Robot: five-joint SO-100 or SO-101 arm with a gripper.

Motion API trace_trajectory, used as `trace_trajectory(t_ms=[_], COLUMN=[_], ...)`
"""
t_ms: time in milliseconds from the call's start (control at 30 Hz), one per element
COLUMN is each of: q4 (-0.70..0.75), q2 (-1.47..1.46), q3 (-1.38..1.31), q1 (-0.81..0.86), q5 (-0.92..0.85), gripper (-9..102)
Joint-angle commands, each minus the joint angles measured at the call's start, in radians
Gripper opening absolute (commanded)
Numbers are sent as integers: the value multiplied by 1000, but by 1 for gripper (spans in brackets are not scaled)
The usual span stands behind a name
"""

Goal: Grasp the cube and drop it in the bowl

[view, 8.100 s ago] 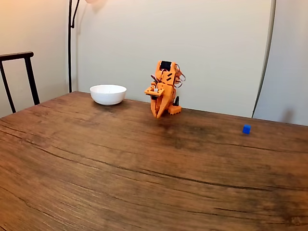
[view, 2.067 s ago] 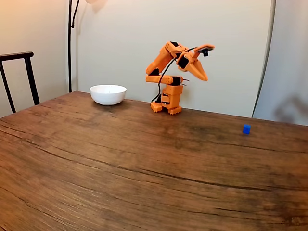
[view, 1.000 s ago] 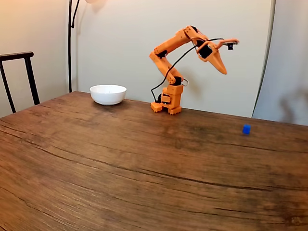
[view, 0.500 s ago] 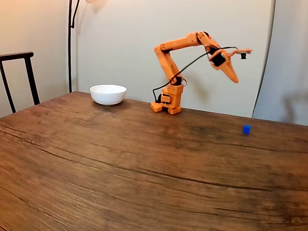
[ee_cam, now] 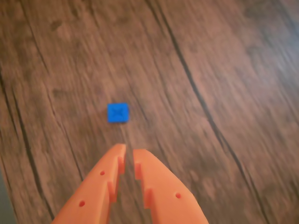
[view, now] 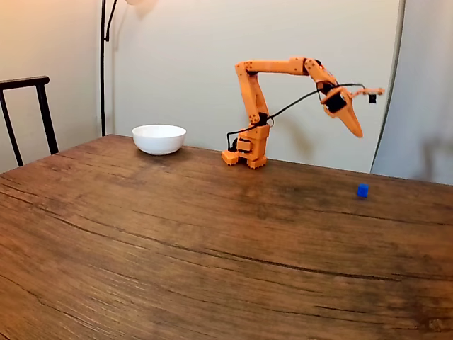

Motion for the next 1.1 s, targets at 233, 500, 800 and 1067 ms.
trace_trajectory(t_ms=[233,500,800,1067], q4=[-35,-114,-156,-160], q2=[-127,-192,-324,-356], q3=[-31,-25,-44,-44], q1=[-46,-72,-103,-114], q5=[-34,-34,-86,-91], gripper=[24,28,40,44])
